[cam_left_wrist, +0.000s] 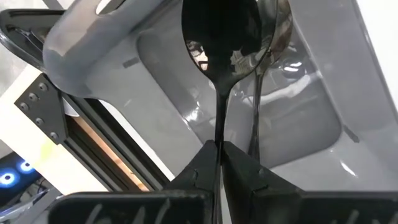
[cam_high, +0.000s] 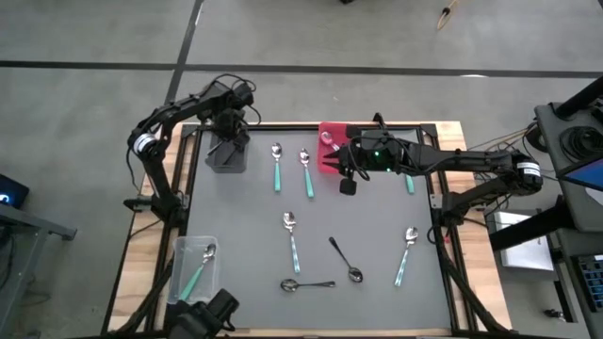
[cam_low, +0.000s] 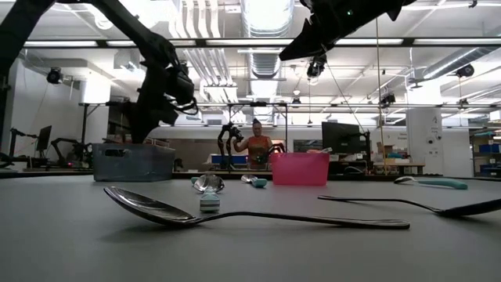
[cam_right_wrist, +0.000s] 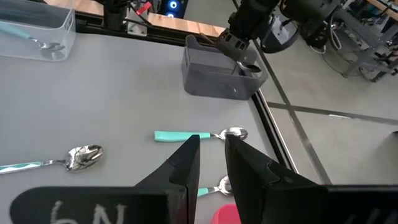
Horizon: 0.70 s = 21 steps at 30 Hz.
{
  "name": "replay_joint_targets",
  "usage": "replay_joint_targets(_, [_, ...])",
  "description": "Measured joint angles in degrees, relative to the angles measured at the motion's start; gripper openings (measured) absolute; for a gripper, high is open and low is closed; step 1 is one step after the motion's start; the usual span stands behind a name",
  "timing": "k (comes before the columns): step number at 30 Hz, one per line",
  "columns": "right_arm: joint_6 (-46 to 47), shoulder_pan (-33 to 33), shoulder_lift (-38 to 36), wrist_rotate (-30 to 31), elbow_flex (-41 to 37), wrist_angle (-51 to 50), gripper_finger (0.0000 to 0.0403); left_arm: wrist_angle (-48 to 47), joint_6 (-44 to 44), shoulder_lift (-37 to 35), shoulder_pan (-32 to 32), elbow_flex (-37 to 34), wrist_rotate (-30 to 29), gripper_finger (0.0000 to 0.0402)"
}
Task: Sort silverware by color (type)
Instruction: Put the black spoon into the black bin
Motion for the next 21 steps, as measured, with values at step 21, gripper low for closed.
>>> replay_joint_targets(21, [0.0,0.0,0.0,0.0,0.0,-0.1,0.0068,-0.2,1.6,5.1,0.0,0.0,0.0,0.0])
